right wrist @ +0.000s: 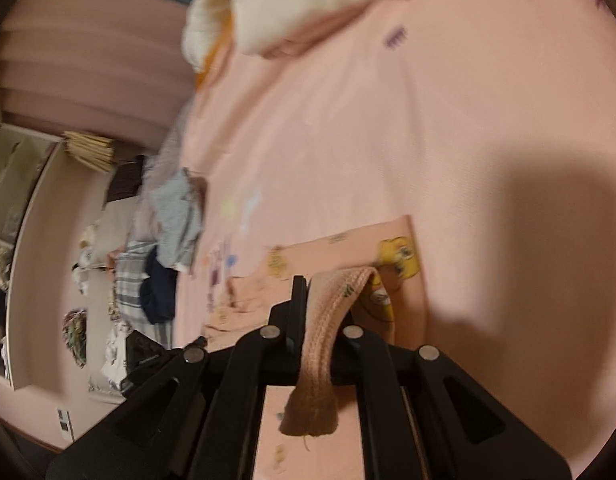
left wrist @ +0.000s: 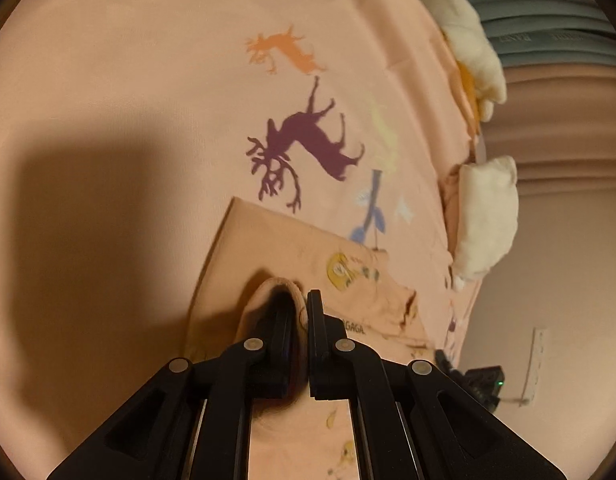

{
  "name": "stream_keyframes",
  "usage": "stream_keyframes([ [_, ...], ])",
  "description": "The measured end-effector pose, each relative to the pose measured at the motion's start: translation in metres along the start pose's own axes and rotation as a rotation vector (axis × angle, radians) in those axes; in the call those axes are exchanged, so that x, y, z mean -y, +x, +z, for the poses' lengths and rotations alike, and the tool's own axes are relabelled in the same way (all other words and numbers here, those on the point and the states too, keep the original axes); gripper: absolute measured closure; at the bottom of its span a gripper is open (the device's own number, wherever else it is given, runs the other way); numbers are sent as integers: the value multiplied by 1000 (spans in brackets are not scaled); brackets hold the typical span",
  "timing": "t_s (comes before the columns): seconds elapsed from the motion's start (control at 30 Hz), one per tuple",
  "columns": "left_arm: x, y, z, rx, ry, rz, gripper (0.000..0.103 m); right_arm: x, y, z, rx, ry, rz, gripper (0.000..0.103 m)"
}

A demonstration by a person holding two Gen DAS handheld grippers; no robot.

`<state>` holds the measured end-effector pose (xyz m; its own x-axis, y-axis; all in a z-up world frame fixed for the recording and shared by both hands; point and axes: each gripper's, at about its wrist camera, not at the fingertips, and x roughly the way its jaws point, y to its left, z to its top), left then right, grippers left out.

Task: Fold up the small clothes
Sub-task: 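Lift the hem with both tools and fold it toward the collar, then lay the hem down and open both tools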

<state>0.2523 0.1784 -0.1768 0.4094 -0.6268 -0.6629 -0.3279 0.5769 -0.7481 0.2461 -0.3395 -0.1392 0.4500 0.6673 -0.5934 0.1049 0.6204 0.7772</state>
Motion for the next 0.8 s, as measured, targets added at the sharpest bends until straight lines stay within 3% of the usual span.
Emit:
stream_keyframes([
  [0.1, 1, -3, -1, -20, 19, -1, 103, 8, 1, 1, -30, 25, -2, 92],
  [0.17, 3, -8, -4, -32, 48, 6, 103, 10, -3, 2, -37, 33, 18, 86],
  [0.23, 5, -16, -9, -51, 70, 2, 103, 11, -13, 0, -41, 37, 39, 71],
  [0.3, 7, -23, -15, -67, 97, 3, 103, 9, -21, -3, -39, 29, 55, 70],
  [0.37, 10, -26, -20, -75, 106, -2, 94, 2, -23, -10, -49, 18, 60, 70],
  [0.43, 9, -28, -23, -78, 105, -10, 69, -1, -26, -16, -70, 11, 59, 70],
  [0.5, 10, -27, -27, -84, 99, -17, 63, -3, -24, -20, -86, -10, 35, 72],
  [0.6, 12, -25, -31, -78, 112, -3, 63, -2, -19, -21, -92, -27, -31, 95],
  [0.7, 16, -24, -31, -75, 110, -13, 101, 1, -17, -19, -99, -13, -28, 97],
  [0.8, 14, -23, -23, -62, 20, -87, 101, 4, -19, -12, -101, 83, 103, 96],
])
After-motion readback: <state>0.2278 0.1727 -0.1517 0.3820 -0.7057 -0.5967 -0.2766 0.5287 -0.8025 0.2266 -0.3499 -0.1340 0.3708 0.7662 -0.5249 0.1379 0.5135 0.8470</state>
